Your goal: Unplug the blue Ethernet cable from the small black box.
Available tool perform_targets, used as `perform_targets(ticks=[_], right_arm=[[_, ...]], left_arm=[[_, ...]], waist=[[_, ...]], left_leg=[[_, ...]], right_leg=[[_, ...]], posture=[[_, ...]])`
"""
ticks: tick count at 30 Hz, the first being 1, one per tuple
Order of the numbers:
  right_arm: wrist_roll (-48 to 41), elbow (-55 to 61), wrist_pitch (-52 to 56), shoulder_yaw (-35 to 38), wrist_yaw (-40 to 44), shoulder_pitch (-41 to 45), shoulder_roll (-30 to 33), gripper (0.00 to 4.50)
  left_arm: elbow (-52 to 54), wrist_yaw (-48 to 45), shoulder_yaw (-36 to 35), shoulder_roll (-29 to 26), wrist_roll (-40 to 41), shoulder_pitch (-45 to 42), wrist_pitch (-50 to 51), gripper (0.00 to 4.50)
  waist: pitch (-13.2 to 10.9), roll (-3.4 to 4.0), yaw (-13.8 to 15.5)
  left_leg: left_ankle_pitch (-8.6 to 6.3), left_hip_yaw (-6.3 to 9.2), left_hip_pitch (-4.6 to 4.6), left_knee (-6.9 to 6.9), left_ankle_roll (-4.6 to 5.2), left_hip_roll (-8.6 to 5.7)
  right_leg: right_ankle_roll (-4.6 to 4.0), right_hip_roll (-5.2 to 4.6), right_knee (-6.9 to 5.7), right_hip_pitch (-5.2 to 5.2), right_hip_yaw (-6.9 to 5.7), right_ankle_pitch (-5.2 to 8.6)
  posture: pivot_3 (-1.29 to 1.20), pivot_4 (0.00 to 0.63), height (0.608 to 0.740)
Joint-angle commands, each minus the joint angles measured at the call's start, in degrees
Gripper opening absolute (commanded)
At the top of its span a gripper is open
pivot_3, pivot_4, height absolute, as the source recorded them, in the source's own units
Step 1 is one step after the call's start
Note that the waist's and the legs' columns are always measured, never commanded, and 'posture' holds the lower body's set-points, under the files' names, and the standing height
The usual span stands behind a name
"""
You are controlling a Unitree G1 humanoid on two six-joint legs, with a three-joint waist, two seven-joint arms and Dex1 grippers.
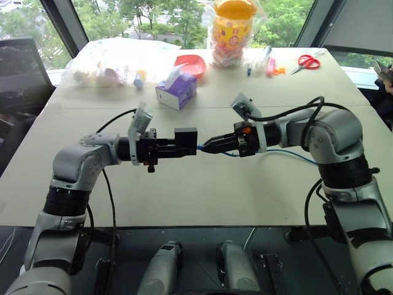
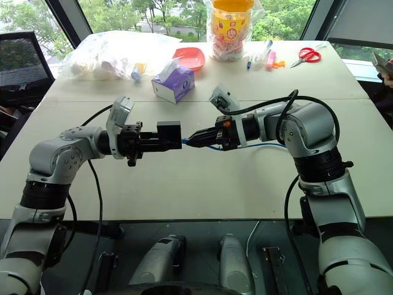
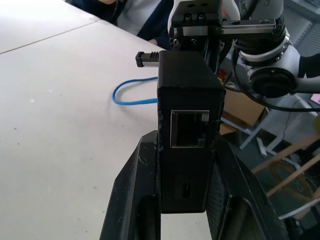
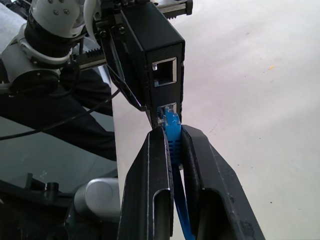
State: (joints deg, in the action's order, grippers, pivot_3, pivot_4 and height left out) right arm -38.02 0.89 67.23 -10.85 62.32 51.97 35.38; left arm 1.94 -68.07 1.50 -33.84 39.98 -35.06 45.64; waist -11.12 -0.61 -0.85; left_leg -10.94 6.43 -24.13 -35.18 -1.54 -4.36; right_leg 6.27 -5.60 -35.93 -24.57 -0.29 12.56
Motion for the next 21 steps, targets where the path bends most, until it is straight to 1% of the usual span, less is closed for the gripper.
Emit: perform_targets(ticks=[1, 5, 7, 10, 14, 16, 17, 21], right_arm=[[3.57, -4.69, -1.83, 3.25, -0.9, -1.76, 6.68, 0.02], [3.47, -6.37, -2.89, 3.82, -1.28, -2.28, 7.87, 0.02], [2.6, -5.41, -2.38, 4.05, -1.51, -2.46, 8.05, 0.02], [0.6, -1.21, -0.62, 4.47, -2.6, -2.97, 7.57, 0.02], [-3.06, 7.01, 1.02, 5.66, -4.67, -4.34, 5.12, 0.02], [-4.7, 9.45, 1.92, 6.53, -6.15, -4.67, 3.69, 0.82], [-5.54, 10.11, 2.5, 7.08, -6.78, -4.66, 2.97, 1.14], [-6.81, 10.75, 4.81, 8.11, -9.3, -4.01, 1.28, 3.12]], left_arm=[[0.69, -1.24, -3.31, -3.67, 0.65, 0.61, -0.37, 0.52], [0.71, -1.11, -3.24, -3.89, 0.7, 0.83, -0.57, 0.52], [0.64, -0.84, -3.0, -3.67, 0.66, 0.69, -0.8, 0.52], [0.63, -0.52, -2.65, -3.33, 0.66, 0.49, -1.09, 0.52], [0.56, -0.17, -2.05, -2.65, 0.7, 0.04, -1.58, 0.52], [0.54, -0.2, -1.82, -2.35, 0.65, -0.14, -1.79, 0.52], [0.49, -0.25, -1.7, -2.22, 0.65, -0.25, -1.9, 0.52], [0.79, -0.23, -1.51, -1.89, 0.87, -0.41, -1.88, 0.52]], waist=[[0.0, 0.0, 0.0], [0.0, 0.0, -0.04], [0.0, 0.0, -0.04], [0.0, 0.0, 0.04], [0.0, -0.01, 0.1], [0.0, -0.01, 0.12], [-0.01, -0.01, 0.11], [-0.01, -0.01, 0.06]], left_leg=[[0.0, 0.0, 0.0, 0.0, 0.0, 0.0], [0.0, 0.0, -0.01, 0.0, 0.01, 0.0], [-0.01, 0.0, -0.01, 0.0, 0.01, 0.01], [-0.01, 0.0, -0.02, 0.0, 0.01, 0.01], [-0.01, 0.02, -0.1, 0.0, 0.01, 0.01], [-0.01, 0.02, -0.13, 0.0, 0.02, 0.01], [-0.01, 0.02, -0.13, -0.01, 0.01, 0.01], [-0.01, 0.0, -0.14, -0.01, 0.02, 0.02]], right_leg=[[0.0, 0.0, 0.0, 0.0, 0.0, 0.0], [0.0, 0.0, 0.02, 0.0, 0.0, 0.0], [0.0, 0.0, 0.01, 0.0, 0.0, 0.0], [0.0, 0.0, 0.02, 0.0, 0.0, 0.0], [-0.01, -0.01, 0.05, -0.06, 0.0, 0.0], [-0.01, -0.01, 0.06, -0.07, 0.0, 0.0], [-0.01, -0.01, 0.06, -0.07, 0.0, 0.01], [-0.2, -0.01, 0.06, -0.1, 0.0, 0.09]], posture=[[0.0, 0.15, 0.74], [0.0, 0.15, 0.74], [0.0, 0.15, 0.74], [0.0, 0.15, 0.74], [0.0, 0.15, 0.74], [0.0, 0.15, 0.74], [0.0, 0.15, 0.74], [0.0, 0.15, 0.74]])
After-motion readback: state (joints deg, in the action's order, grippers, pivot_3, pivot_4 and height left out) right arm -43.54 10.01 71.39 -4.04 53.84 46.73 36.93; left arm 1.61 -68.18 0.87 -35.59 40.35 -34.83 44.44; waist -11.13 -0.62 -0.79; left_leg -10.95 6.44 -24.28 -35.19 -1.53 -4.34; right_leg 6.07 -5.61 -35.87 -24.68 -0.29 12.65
